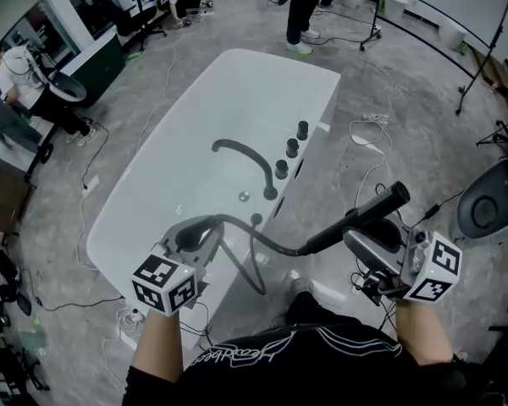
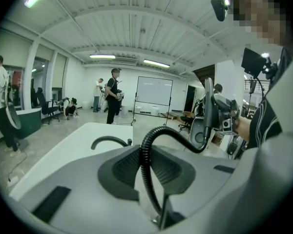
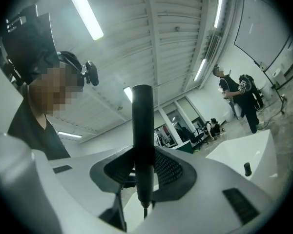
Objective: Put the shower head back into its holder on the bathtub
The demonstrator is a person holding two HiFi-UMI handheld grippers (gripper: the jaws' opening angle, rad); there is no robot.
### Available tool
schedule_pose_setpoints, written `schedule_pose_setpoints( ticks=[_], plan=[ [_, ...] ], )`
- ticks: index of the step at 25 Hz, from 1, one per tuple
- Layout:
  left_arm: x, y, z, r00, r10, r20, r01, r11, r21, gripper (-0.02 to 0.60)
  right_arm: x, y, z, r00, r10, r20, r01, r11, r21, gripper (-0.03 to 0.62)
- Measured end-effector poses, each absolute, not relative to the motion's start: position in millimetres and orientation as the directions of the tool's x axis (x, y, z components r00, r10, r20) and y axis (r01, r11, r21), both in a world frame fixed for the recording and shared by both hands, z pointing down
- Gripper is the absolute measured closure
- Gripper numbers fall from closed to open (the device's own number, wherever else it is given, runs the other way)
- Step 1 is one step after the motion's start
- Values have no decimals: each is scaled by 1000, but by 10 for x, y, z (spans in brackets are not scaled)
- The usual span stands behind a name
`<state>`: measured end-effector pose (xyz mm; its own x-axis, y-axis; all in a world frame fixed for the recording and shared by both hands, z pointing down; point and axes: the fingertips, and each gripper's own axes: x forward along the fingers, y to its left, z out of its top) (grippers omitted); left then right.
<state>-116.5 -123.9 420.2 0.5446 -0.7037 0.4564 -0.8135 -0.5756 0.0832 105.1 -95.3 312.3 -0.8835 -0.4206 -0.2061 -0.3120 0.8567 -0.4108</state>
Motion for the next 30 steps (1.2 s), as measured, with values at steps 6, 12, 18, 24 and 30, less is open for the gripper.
schedule_pose_setpoints(
  ticks=[6, 12, 18, 24, 30],
  plan=[
    [-1314, -1674, 3588, 512, -774, 373, -830, -557, -16, 517, 1077, -1283, 2663, -862, -398, -313, -280, 890, -361, 467],
    [-1421, -1991, 3048, 477, -823, 307, -844, -527, -100, 517, 1055, -1556, 2304, -851, -372, -370, -259, 912, -319, 467],
    [-1526, -2532, 2622, 435, -868, 241, -861, -479, -172, 517, 1035, -2083, 2142, -842, -360, -401, -238, 916, -323, 467],
    [-1590, -2569, 2195, 415, -887, 201, -867, -453, -208, 518, 1024, -2051, 1895, -828, -376, -416, -249, 911, -327, 467],
    [-1717, -2737, 1963, 407, -899, 160, -862, -436, -259, 517, 957, -2154, 1861, -816, -398, -420, -271, 904, -331, 467]
  ],
)
